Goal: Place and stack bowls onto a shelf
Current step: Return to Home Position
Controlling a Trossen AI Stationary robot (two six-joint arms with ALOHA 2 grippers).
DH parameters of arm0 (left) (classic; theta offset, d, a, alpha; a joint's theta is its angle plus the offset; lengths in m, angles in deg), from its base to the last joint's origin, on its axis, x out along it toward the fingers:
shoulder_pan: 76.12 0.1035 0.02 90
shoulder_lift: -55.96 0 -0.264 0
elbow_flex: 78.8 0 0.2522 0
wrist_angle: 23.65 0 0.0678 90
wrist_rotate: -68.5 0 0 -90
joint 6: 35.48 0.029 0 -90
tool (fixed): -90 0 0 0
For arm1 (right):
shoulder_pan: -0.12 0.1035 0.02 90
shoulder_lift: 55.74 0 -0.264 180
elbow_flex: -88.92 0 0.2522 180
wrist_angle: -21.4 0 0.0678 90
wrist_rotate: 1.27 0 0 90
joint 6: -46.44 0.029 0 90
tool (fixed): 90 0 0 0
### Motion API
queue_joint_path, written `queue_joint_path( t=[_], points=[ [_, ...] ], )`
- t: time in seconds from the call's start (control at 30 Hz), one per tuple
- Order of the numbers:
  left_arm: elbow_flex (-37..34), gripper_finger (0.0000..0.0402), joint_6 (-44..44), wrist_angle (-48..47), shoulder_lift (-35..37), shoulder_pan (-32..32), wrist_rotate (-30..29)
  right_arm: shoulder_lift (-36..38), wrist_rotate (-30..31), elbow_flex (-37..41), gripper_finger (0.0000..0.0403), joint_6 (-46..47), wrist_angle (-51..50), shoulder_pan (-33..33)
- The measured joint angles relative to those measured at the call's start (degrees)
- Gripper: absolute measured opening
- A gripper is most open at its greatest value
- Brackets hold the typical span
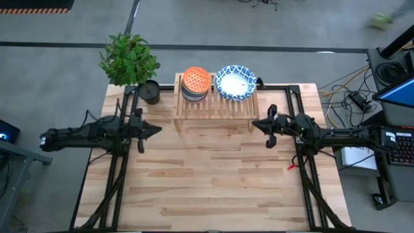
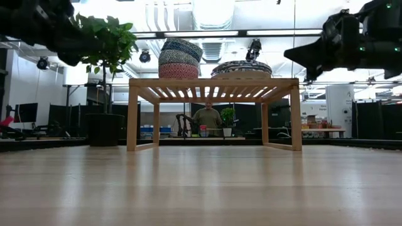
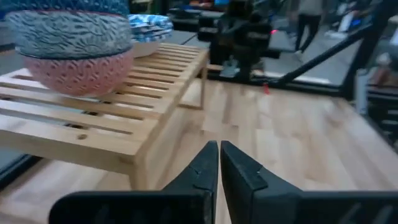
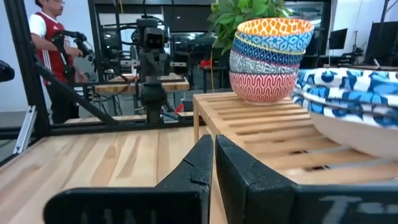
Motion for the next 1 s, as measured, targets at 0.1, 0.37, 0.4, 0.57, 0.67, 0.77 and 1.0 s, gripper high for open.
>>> queue_joint_path(
  t=[0.1,0.37,0.4,0.57,0.67,0.77,1.0],
  points=[
    [-2.6,0.0,0.0,2.2,3.5,2.8,3.4,1.2,0.0,1.5,0.0009,0.1,0.0,0.0],
    [-11.9,0.0,-1.3,8.1,9.1,4.4,4.2,1.7,0.0,2.3,0.0009,-0.9,-0.3,0.0],
    [-13.4,0.0,-1.8,10.1,9.4,4.4,4.7,1.7,0.0,2.3,0.0009,-1.4,-0.5,0.0],
    [-18.3,0.0,-3.4,15.7,10.1,4.4,8.8,1.7,0.0,2.3,0.0009,-2.5,-1.5,-0.7],
    [-18.5,0.0,-2.0,16.1,8.8,4.4,10.2,1.7,0.0,2.3,0.0009,-3.2,-2.4,-1.5],
    [-18.5,0.0,0.1,16.2,7.7,4.6,8.9,1.4,0.0,2.3,0.0009,-3.5,-2.3,-2.2],
    [-18.5,0.0,-0.2,16.4,5.5,4.6,5.6,2.6,-1.9,2.3,0.0009,-3.3,-2.2,-2.3]
  ],
)
